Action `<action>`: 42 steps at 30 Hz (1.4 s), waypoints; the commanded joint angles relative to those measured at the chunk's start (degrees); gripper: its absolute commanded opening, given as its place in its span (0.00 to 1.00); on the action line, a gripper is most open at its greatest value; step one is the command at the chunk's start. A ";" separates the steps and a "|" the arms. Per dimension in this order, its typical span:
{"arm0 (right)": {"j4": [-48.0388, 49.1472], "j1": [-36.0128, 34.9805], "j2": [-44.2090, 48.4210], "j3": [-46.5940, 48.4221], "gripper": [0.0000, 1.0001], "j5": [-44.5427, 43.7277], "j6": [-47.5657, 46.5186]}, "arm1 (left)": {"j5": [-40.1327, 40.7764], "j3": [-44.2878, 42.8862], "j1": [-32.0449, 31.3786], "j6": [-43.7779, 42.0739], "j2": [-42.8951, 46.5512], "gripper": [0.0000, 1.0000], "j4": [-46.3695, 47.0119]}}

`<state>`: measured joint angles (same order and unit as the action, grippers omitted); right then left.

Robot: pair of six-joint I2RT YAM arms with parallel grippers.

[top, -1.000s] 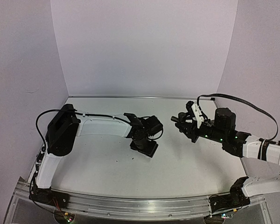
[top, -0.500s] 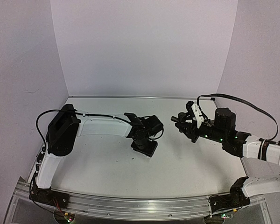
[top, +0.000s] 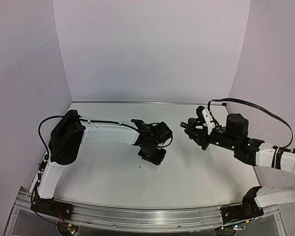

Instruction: Install the water faucets

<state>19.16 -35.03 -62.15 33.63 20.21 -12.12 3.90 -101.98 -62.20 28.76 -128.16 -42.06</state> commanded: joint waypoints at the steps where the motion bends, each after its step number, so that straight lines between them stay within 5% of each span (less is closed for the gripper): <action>1: 8.32 0.01 1.08 -0.04 0.00 -2.51 0.71 | -0.51 0.89 1.69 -0.16 7.83 0.04 -0.44; 15: 7.17 0.04 -5.59 5.74 0.00 -3.34 3.00 | -16.43 21.96 13.22 -2.03 37.42 0.00 10.72; 23: -4.54 -0.48 -11.22 18.79 0.00 5.95 2.33 | -37.21 30.01 23.86 0.88 51.10 0.00 21.79; 31: -8.36 -7.26 -16.61 28.77 0.00 6.80 -8.50 | -59.28 36.39 31.33 18.50 53.36 0.00 43.77; 39: -10.88 -15.37 -21.64 37.88 0.00 7.07 -20.76 | -63.64 38.97 31.36 34.24 52.60 0.00 51.68; 42: -10.09 -16.83 -21.68 38.44 0.00 6.45 -23.98 | -63.96 44.16 31.35 45.36 53.26 0.00 64.09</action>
<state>4.91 -50.43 -84.55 67.52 26.31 -28.68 -56.44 -63.20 -30.89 57.66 -75.80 4.25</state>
